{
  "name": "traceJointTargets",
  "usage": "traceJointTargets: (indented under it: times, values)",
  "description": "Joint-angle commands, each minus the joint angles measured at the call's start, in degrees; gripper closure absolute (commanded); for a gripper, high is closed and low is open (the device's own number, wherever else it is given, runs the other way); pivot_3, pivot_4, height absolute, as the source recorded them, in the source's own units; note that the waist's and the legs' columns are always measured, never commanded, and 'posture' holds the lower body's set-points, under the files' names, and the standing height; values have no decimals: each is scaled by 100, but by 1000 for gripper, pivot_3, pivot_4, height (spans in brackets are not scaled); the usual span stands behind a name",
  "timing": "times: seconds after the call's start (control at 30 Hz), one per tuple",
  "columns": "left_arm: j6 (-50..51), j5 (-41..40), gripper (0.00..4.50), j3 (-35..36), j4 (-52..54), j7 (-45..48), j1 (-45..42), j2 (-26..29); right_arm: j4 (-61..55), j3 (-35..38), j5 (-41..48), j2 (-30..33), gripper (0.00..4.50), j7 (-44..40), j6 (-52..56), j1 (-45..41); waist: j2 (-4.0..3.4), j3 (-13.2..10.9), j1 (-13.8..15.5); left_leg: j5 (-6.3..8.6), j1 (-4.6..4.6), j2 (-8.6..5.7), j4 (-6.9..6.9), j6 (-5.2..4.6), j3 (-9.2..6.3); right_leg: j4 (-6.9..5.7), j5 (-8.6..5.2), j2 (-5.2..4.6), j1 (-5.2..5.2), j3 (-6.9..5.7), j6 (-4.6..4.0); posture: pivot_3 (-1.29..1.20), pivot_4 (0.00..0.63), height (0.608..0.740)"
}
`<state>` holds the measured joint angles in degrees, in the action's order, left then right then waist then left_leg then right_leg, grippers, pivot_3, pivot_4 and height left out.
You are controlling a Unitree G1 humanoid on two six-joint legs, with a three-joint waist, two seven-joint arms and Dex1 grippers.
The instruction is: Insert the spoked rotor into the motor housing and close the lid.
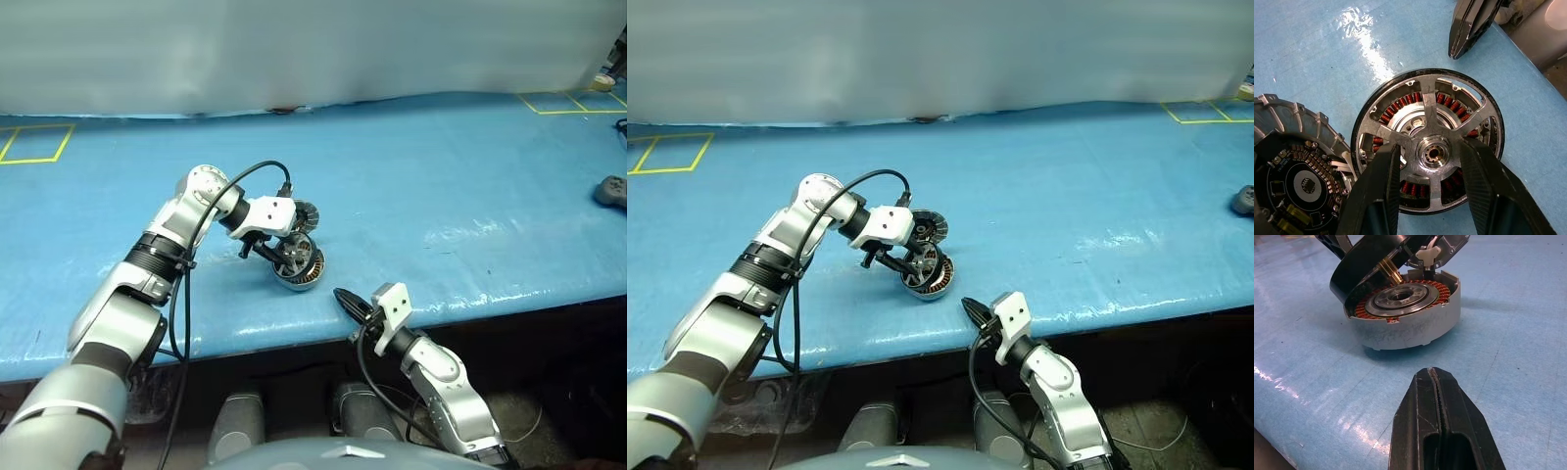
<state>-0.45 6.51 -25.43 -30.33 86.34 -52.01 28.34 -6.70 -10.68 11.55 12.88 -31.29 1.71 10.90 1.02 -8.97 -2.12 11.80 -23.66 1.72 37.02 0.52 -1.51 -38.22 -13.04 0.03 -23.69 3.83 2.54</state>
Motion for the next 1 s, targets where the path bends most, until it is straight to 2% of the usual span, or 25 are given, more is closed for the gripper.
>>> traceJointTargets:
  times: [0.03, 0.23, 0.6, 1.0]
  values:
    - [-64, 89, 2057, -61, -7, 16, -101, -1, -127, 15, 18, -19, 4500, 0, -89, -6, 0, 0, -2, 0, 0, 0, 0, 0, 0, 0, 0, 0, 0, 0, 0, 0, 150, 740]
    - [-83, 106, 57, -75, -36, 11, -123, -4, -132, 14, 4, -26, 4500, 34, -94, 34, 0, 0, 1, 0, -2, 0, 0, 0, 0, 0, 0, 0, -2, 0, 0, 0, 150, 740]
    - [102, -199, 21, 250, 90, -61, -190, -113, -120, 14, -6, -16, 4500, 42, -67, 21, 0, 0, 1, 0, -2, 0, 0, 0, 0, 1, 0, 0, -2, 0, 0, 0, 150, 740]
    - [1182, -1223, 21, 869, 1492, -10, 384, 206, -106, -9, 6, 19, 4500, -13, -11, -42, -2, -1, -11, 0, 0, 2, -1, -1, 1, 0, 0, 1, -2, 1, 0, 0, 150, 740]
